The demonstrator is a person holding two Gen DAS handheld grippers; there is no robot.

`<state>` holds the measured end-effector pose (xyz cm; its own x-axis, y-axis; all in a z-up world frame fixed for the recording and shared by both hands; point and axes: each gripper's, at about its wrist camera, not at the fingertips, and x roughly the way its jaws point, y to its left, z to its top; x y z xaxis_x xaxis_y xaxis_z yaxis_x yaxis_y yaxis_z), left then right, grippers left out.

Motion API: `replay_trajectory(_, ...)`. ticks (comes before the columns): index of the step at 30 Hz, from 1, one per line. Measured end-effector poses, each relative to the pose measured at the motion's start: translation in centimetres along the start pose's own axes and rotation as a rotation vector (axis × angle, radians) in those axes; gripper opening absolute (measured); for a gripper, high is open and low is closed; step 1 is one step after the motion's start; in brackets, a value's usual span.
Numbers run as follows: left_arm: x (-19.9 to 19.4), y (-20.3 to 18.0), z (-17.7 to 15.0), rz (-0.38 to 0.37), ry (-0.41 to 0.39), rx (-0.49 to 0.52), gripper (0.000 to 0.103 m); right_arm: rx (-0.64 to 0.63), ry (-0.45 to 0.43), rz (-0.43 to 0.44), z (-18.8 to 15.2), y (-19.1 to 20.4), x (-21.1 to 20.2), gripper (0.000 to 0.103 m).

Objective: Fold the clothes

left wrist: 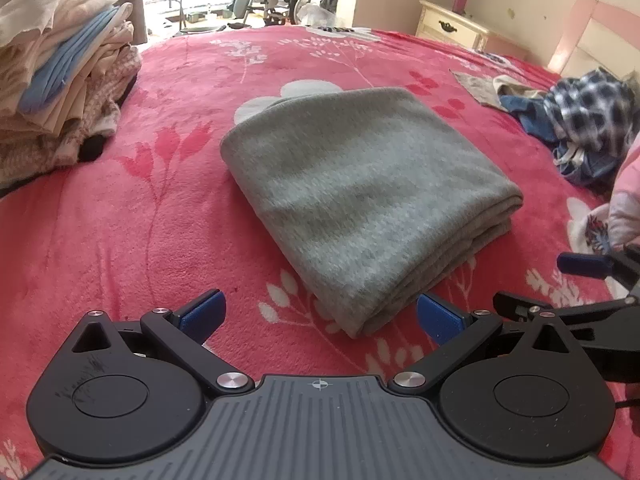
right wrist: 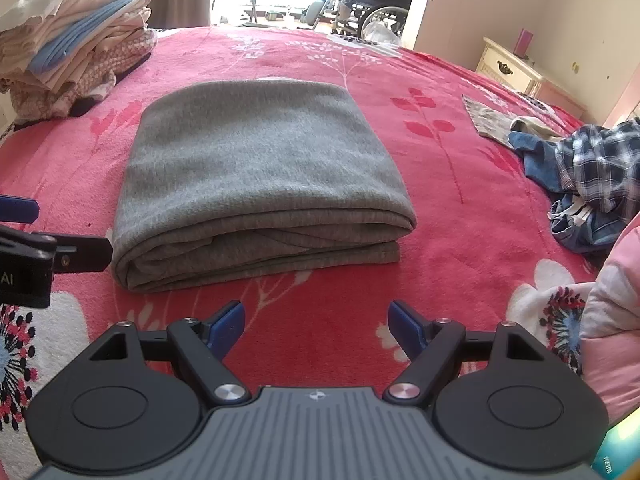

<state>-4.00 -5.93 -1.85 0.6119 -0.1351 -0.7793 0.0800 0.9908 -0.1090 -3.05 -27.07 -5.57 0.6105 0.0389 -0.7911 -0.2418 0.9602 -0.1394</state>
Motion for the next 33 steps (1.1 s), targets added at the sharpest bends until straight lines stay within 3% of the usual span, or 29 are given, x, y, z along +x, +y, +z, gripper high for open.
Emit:
replay_trajectory(13, 0.3, 0.1, -0.2, -0.005, 0.019, -0.016, 0.103, 0.053, 0.094, -0.015, -1.6, 0.7, 0.5, 0.081)
replay_trajectory(33, 0.8, 0.5, -0.4, 0.013, 0.043, -0.034, 0.103, 0.008, 0.092, -0.065, -1.8, 1.2, 0.9, 0.081)
